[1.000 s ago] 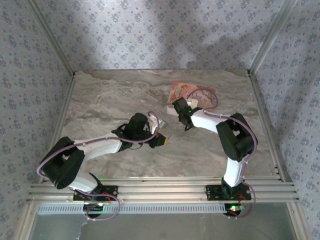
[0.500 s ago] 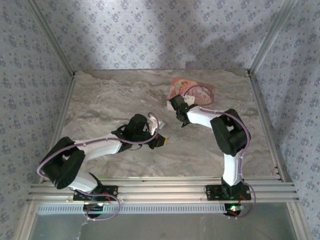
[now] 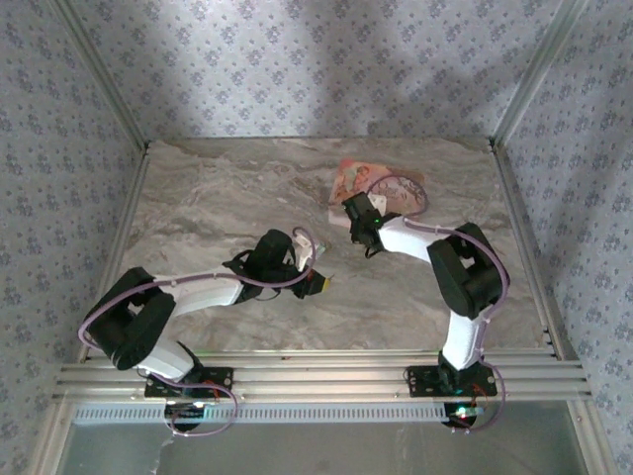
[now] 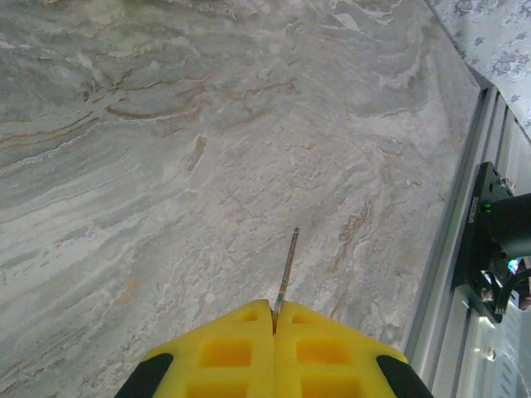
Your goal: Unlock the padlock with the key
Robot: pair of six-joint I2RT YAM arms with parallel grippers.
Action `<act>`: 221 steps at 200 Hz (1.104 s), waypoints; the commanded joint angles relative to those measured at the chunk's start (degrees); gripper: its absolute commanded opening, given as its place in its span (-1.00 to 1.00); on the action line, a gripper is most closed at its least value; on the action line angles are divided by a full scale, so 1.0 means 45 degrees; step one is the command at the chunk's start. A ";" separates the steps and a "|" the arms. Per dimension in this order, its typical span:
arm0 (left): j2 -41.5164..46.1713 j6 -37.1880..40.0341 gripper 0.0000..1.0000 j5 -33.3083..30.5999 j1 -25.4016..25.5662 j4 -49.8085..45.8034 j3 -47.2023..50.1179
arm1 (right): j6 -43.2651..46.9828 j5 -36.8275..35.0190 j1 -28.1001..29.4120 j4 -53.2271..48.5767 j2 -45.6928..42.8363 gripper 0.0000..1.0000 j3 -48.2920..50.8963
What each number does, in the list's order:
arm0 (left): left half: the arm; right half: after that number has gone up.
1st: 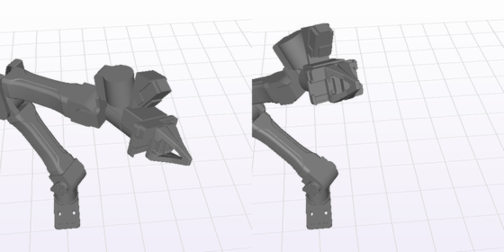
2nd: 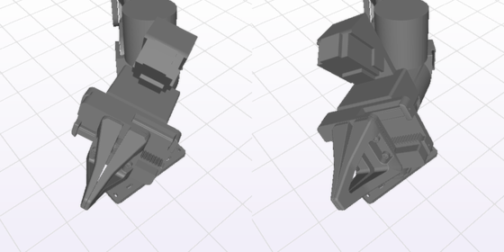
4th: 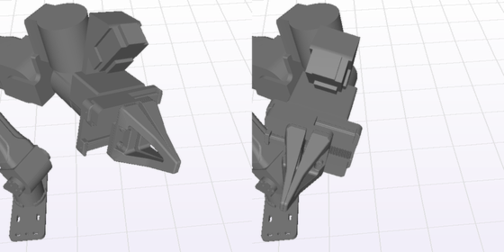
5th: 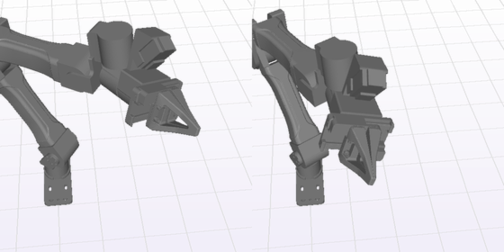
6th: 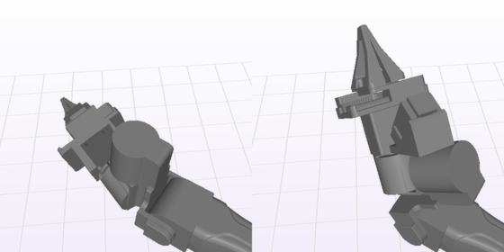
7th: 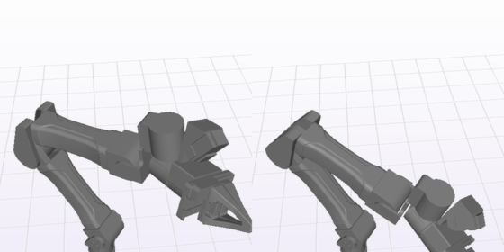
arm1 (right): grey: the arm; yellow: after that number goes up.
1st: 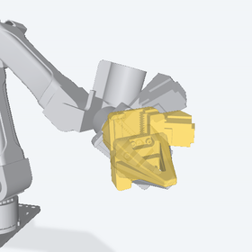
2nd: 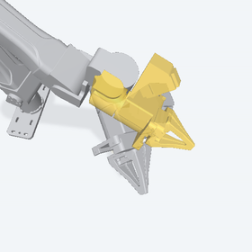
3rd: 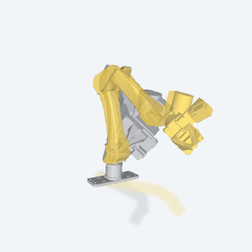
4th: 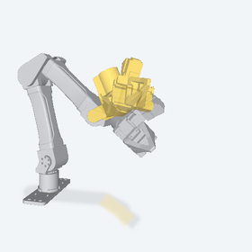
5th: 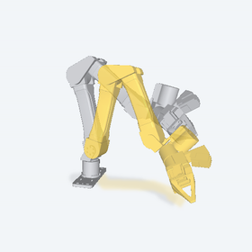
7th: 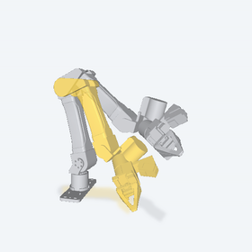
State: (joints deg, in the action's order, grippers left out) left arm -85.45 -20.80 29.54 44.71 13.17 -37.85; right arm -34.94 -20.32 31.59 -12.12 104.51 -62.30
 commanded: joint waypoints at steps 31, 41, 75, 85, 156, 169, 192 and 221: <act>-0.0268 0.0471 -1.00 -0.0984 0.0030 0.0780 0.0207 | -0.1426 0.4736 -0.0657 -0.1632 -0.2968 -1.00 0.0545; -0.0269 0.0360 -1.00 -0.1107 0.0034 0.1168 0.0260 | -0.1662 0.5493 -0.0815 -0.1978 -0.3447 -1.00 0.0543; -0.0253 -0.0272 -1.00 -0.1314 -0.0007 0.2953 0.0654 | -0.2367 0.7924 -0.1458 -0.3449 -0.4467 -1.00 0.0070; -0.0255 -0.0495 -1.00 -0.1245 -0.0022 0.3459 0.0746 | -0.2677 0.8707 -0.1631 -0.3685 -0.4626 -1.00 -0.0038; -0.0657 -0.0548 -1.00 -0.0881 0.0010 0.5970 0.1344 | -0.4443 1.2354 -0.2621 -0.3246 -0.5260 -1.00 -0.0022; -0.0742 -0.0496 -1.00 -0.0869 0.0016 0.6362 0.1414 | -0.4671 1.2694 -0.2714 -0.3084 -0.5238 -1.00 -0.0012; -0.0883 -0.0544 -1.00 -0.0724 0.0019 0.6472 0.1144 | -0.4906 1.3121 -0.2763 -0.2825 -0.5199 -1.00 -0.0002; -0.0953 -0.0758 -1.00 -0.0460 0.0006 0.6343 0.0708 | -0.5046 1.3284 -0.2889 -0.2678 -0.5128 -1.00 -0.0002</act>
State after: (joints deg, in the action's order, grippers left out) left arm -89.38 -23.64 25.45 44.69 39.24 -32.10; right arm -55.79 35.03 19.44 -26.15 82.65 -60.31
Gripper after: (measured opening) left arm 0.054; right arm 0.190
